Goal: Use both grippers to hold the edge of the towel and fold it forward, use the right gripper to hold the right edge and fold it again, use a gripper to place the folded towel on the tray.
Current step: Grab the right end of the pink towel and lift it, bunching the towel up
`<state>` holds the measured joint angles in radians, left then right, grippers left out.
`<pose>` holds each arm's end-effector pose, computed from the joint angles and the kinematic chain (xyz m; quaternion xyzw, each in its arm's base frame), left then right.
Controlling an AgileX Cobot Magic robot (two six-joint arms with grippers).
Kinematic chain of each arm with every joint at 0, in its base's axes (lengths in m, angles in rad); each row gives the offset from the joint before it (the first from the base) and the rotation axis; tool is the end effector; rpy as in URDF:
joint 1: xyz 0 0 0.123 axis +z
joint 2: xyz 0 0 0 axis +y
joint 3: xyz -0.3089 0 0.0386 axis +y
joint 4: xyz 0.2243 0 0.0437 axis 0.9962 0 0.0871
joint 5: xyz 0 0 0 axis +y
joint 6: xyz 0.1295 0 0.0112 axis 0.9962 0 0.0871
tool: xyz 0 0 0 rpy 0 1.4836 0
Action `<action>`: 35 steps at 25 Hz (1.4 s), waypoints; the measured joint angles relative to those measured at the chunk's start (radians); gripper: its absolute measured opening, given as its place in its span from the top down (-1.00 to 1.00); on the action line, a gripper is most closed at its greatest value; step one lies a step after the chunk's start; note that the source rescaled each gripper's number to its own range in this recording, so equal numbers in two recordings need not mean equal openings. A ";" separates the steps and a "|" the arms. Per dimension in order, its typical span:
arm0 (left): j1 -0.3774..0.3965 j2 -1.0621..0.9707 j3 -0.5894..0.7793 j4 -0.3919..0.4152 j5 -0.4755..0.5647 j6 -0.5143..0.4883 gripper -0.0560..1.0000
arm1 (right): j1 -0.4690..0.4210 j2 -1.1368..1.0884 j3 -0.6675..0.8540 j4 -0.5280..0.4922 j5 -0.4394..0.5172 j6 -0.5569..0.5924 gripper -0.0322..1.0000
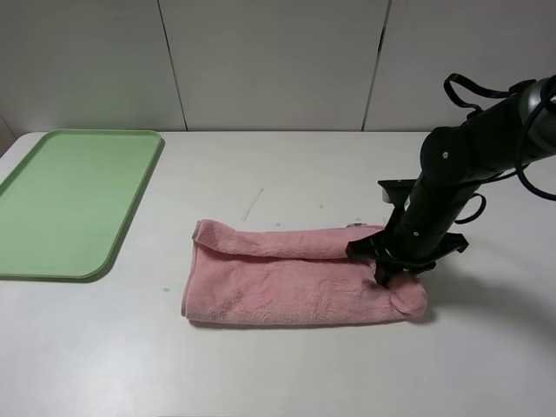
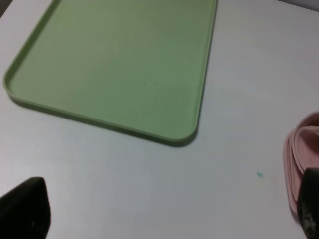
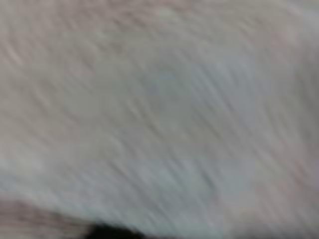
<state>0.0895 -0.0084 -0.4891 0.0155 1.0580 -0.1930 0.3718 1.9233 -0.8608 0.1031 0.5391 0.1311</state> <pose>-0.0174 0.0002 0.2451 -0.1204 0.8446 -0.0192 0.5213 0.2749 0.1146 0.0953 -0.0767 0.9963 0.0338 0.0204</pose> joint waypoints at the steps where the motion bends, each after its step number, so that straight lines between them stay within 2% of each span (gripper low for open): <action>1: 0.000 0.000 0.000 0.000 0.000 0.000 -1.00 | 0.000 -0.001 0.000 -0.002 0.000 0.000 0.73; 11: 0.000 0.000 0.000 0.000 0.000 0.000 -1.00 | -0.005 -0.048 0.004 -0.090 0.026 0.000 0.72; 16: 0.000 0.000 0.000 0.000 -0.001 0.000 -1.00 | -0.005 -0.131 -0.023 -0.153 0.130 0.000 0.72; 24: 0.000 0.000 0.000 0.000 -0.001 0.000 -1.00 | -0.005 -0.222 -0.152 -0.278 0.320 0.000 0.72; 29: 0.000 0.000 0.000 0.000 -0.001 0.000 -1.00 | -0.016 -0.251 -0.221 -0.356 0.390 0.000 0.72; 35: 0.000 0.000 0.000 0.000 -0.001 0.000 -1.00 | -0.081 -0.256 -0.285 -0.402 0.464 -0.019 0.72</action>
<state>0.0895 -0.0084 -0.4891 0.0155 1.0571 -0.1930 0.2909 1.6669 -1.1462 -0.2992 1.0027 0.1122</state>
